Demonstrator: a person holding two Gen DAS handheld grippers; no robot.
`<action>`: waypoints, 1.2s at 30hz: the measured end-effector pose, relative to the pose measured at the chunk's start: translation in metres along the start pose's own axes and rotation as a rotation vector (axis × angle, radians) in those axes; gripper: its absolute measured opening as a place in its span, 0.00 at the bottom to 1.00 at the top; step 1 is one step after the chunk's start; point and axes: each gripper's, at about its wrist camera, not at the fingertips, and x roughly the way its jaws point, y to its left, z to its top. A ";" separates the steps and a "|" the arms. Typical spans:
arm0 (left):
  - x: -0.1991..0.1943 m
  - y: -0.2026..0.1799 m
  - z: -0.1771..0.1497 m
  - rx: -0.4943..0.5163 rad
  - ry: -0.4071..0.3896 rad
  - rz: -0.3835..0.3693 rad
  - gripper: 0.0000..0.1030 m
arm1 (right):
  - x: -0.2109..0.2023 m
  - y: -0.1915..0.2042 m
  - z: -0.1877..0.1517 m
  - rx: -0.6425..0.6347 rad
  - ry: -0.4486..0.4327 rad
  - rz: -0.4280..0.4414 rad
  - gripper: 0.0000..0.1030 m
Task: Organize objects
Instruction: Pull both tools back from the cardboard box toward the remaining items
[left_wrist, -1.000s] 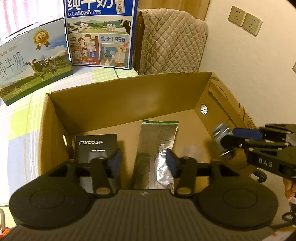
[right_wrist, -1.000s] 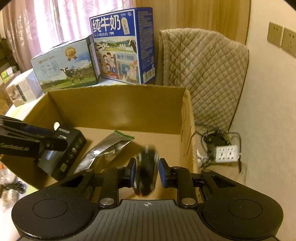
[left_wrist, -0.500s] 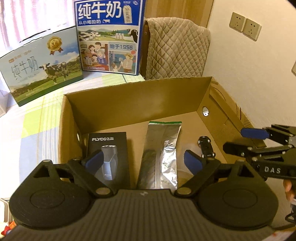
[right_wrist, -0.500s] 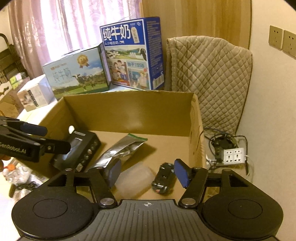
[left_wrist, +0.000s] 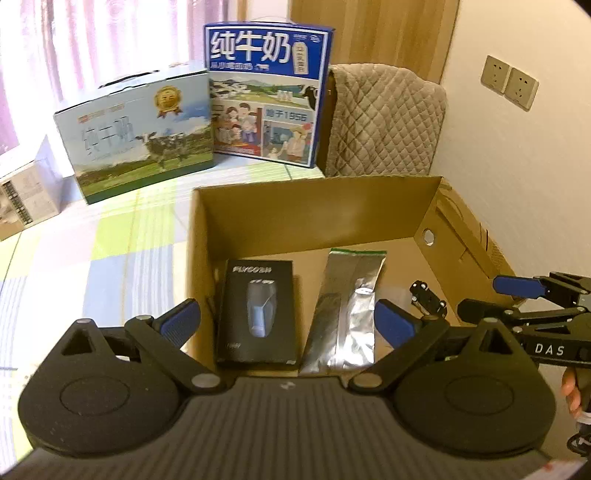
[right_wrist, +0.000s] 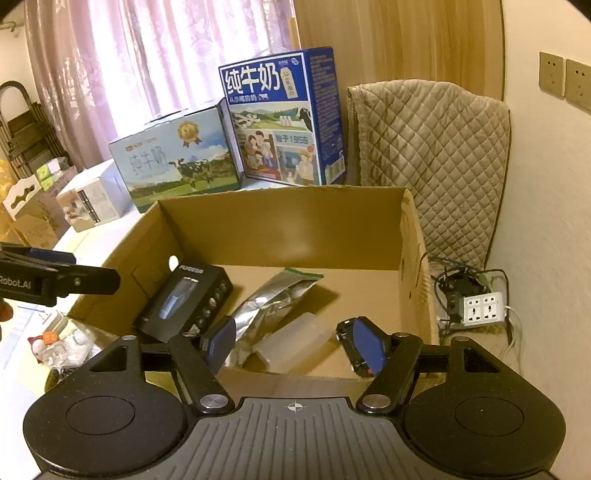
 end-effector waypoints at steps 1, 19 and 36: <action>-0.005 0.002 -0.002 -0.004 -0.001 0.003 0.96 | -0.002 0.002 -0.001 0.002 -0.002 -0.004 0.66; -0.073 0.056 -0.045 -0.020 -0.034 -0.049 0.96 | -0.046 0.071 -0.030 0.048 -0.029 -0.064 0.66; -0.110 0.132 -0.089 -0.026 -0.014 -0.048 0.96 | -0.049 0.151 -0.060 0.058 -0.003 -0.046 0.66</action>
